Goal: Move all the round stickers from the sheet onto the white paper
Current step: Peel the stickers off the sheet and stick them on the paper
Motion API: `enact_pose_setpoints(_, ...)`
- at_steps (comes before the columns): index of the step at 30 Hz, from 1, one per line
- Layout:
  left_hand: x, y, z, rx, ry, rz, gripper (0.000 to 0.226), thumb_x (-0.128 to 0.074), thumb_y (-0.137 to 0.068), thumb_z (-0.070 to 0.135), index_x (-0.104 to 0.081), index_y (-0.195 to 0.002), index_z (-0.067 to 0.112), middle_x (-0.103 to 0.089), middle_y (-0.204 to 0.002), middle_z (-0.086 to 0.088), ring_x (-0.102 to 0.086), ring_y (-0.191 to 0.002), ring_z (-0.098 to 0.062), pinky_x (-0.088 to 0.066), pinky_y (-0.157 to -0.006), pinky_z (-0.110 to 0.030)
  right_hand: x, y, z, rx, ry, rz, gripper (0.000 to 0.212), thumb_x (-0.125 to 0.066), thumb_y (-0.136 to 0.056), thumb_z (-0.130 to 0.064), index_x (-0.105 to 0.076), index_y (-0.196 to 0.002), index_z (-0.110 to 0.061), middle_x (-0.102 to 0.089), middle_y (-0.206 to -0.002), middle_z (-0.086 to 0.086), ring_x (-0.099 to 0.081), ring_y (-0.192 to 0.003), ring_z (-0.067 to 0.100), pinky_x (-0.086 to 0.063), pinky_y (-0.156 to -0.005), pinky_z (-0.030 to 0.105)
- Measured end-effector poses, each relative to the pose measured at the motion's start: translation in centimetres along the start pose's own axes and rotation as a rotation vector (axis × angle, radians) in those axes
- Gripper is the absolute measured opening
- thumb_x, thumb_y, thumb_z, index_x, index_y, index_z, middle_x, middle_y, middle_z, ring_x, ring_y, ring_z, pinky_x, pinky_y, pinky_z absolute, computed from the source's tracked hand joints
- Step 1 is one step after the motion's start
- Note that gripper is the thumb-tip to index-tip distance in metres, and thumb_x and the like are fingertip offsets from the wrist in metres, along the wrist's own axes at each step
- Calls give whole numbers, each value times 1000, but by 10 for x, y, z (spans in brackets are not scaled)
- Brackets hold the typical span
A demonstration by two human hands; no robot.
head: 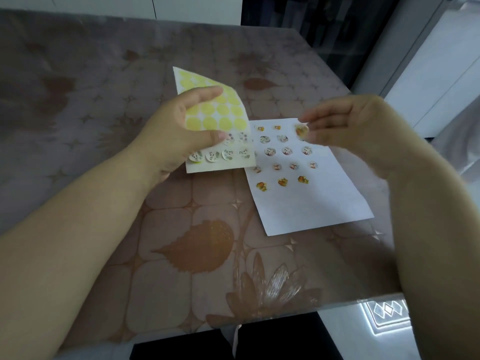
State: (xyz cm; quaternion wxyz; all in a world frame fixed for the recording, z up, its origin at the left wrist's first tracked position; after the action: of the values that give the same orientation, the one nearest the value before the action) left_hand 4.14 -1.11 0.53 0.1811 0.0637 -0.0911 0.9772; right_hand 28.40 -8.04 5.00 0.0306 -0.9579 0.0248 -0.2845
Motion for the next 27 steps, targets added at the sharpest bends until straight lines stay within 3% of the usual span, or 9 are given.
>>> enact_pose_setpoints(4, 1, -2, -3, -1, 49, 72, 81, -75, -65, 9, -43, -132, 40, -46, -139, 3, -54, -121, -13, -49, -96, -32, 23, 9, 8, -193, 321, -100, 27, -80, -69, -19, -71, -91, -33, -73, -77, -14, -66, -78, -3, -40, -74, 15)
enact_pose_setpoints(8, -1, -4, -7, 10, 62, 105, 83, -63, -80, -4, -30, -141, 42, -44, -137, 5, -60, -110, -6, -53, -81, -24, 16, 17, 19, -232, 239, -109, 12, -76, -73, -18, -73, -82, -25, -74, -78, -12, -68, -80, 2, -44, -81, 16)
enact_pose_setpoints(10, -2, -5, -8, 35, 62, 115, 82, -58, -83, -6, -28, -141, 44, -44, -136, 6, -60, -108, -4, -52, -81, -24, 9, 21, 27, -253, 140, -114, 12, -74, -75, -12, -72, -82, -21, -74, -80, -9, -69, -84, 7, -48, -85, 20)
enact_pose_setpoints(13, 0, -6, -7, 63, 39, 125, 81, -55, -79, 0, -28, -141, 45, -45, -137, 4, -58, -113, -9, -50, -88, -26, 7, 23, 35, -274, 19, -60, 9, -73, -76, -13, -71, -77, -21, -73, -75, -10, -66, -73, 2, -50, -69, 12)
enact_pose_setpoints(15, 1, -7, -7, 82, 46, 135, 81, -51, -77, 2, -28, -141, 45, -46, -136, 3, -58, -112, -12, -50, -92, -29, 8, 23, 37, -262, -5, -9, 7, -72, -76, -17, -72, -73, -23, -71, -71, -13, -60, -64, -5, -44, -56, 4)
enact_pose_setpoints(19, 0, -7, -7, 92, 69, 134, 79, -44, -82, -5, -27, -142, 44, -45, -138, 0, -58, -112, -12, -51, -90, -29, 8, 24, 41, -292, 25, 13, 4, -72, -77, -22, -74, -73, -21, -72, -85, -7, -61, -69, 2, -43, -55, 2)
enact_pose_setpoints(22, -1, -7, -6, 104, 94, 116, 79, -41, -85, -7, -25, -142, 46, -40, -143, 1, -58, -114, -13, -51, -91, -33, 5, 22, 42, -352, 24, 10, 2, -73, -76, -18, -74, -76, -16, -71, -86, -3, -63, -72, 8, -50, -60, 9)
enact_pose_setpoints(24, 0, -7, -6, 106, 106, 88, 82, -40, -87, -11, -23, -142, 47, -35, -147, 3, -57, -117, -14, -51, -89, -32, 4, 21, 42, -368, 49, 11, 2, -74, -75, -17, -74, -74, -15, -70, -76, -5, -62, -63, 5, -49, -57, 13)
enact_pose_setpoints(27, -1, -5, -7, 103, 115, 29, 85, -41, -88, -15, -20, -144, 47, -42, -144, 6, -58, -116, -10, -51, -89, -30, 1, 20, 41, -349, 102, 32, 5, -78, -72, -15, -74, -70, -18, -63, -57, -13, -56, -44, -5, -42, -45, 7)
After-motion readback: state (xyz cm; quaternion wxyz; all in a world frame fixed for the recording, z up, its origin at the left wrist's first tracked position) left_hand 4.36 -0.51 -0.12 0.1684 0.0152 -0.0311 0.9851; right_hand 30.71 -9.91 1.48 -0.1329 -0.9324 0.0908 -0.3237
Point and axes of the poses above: each hand's wrist, its own y-axis away from the middle knuckle, its own x-axis out of the back of the hand, z = x × y, the point moved 1 cm from there along -y, towards the middle knuckle
